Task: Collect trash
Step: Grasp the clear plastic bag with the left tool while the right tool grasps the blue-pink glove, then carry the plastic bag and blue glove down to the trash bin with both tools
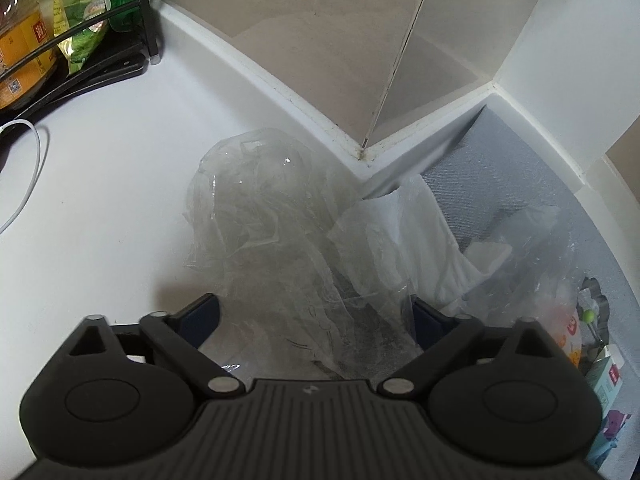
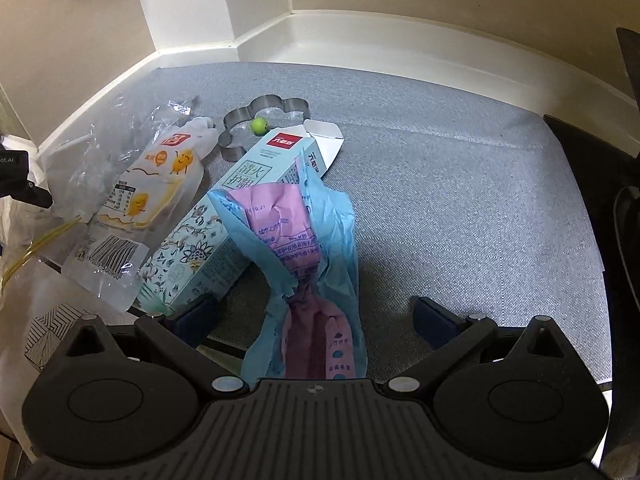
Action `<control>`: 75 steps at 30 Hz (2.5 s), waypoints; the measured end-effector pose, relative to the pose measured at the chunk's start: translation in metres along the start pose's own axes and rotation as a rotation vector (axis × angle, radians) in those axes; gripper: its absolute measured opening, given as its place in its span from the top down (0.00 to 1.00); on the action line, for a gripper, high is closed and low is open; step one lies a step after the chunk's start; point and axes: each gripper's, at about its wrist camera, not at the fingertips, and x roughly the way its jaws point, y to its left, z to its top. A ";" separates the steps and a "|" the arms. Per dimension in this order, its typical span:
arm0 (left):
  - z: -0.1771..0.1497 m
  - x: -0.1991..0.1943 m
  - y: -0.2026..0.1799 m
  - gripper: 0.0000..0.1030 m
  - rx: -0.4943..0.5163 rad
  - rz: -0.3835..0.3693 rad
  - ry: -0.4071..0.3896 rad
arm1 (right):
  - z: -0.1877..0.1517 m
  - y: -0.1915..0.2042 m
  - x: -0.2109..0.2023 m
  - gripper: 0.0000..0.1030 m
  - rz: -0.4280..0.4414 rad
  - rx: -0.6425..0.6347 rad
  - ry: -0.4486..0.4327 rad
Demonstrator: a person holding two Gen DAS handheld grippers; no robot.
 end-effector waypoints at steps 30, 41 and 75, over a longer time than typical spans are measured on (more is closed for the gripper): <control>-0.026 -0.181 0.056 0.59 -0.065 -0.283 -0.225 | 0.010 0.003 -0.109 0.64 0.077 0.020 -0.295; -0.080 -0.279 0.111 0.59 0.017 -0.338 -0.378 | -0.002 0.018 -0.206 0.64 0.144 -0.037 -0.432; -0.353 -0.245 0.260 0.59 0.460 -0.164 -0.045 | -0.214 0.052 -0.312 0.64 0.195 -0.176 -0.112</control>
